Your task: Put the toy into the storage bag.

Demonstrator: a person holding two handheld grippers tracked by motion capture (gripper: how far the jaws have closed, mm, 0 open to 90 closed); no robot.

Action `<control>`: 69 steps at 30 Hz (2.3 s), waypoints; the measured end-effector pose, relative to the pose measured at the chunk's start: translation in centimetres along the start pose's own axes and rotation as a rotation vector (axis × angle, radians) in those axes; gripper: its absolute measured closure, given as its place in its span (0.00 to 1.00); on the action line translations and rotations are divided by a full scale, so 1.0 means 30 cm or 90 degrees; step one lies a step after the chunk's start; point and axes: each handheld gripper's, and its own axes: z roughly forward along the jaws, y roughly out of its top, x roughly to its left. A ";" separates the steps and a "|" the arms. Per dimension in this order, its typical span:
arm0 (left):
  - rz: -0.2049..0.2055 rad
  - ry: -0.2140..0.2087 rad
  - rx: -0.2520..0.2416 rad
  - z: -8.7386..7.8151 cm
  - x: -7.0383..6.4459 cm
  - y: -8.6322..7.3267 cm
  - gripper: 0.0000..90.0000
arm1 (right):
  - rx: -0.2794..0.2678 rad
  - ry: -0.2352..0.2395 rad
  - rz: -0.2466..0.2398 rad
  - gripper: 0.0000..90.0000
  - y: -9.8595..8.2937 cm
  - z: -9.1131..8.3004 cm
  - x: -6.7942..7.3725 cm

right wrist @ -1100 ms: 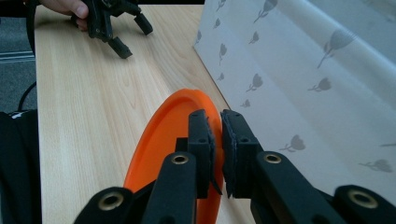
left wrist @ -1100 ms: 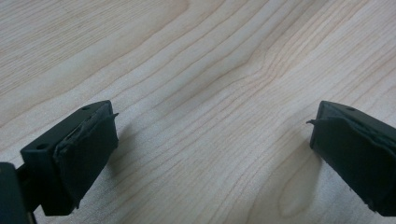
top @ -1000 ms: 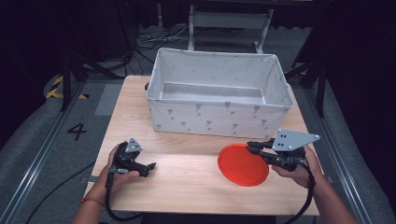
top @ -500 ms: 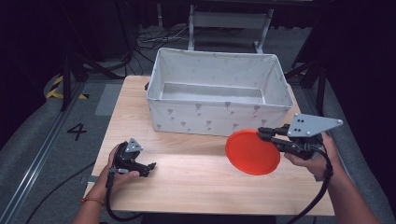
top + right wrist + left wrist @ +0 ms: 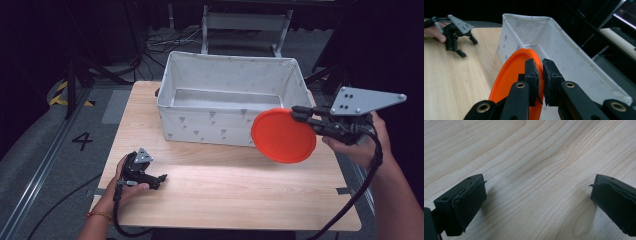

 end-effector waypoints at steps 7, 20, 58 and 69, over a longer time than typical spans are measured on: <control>0.000 0.000 0.000 0.000 0.000 0.000 0.01 | 0.008 -0.032 -0.002 0.92 0.071 -0.001 -0.083; 0.000 0.000 0.000 0.000 0.000 0.000 0.01 | 0.035 -0.091 0.034 0.92 0.123 0.073 -0.292; 0.000 -0.006 0.001 0.001 0.002 0.001 0.00 | 0.188 0.006 0.017 0.92 -0.121 0.460 -0.430; 0.000 -0.005 0.001 0.001 0.001 0.001 0.00 | 0.256 0.096 -0.060 0.92 -0.157 0.518 -0.376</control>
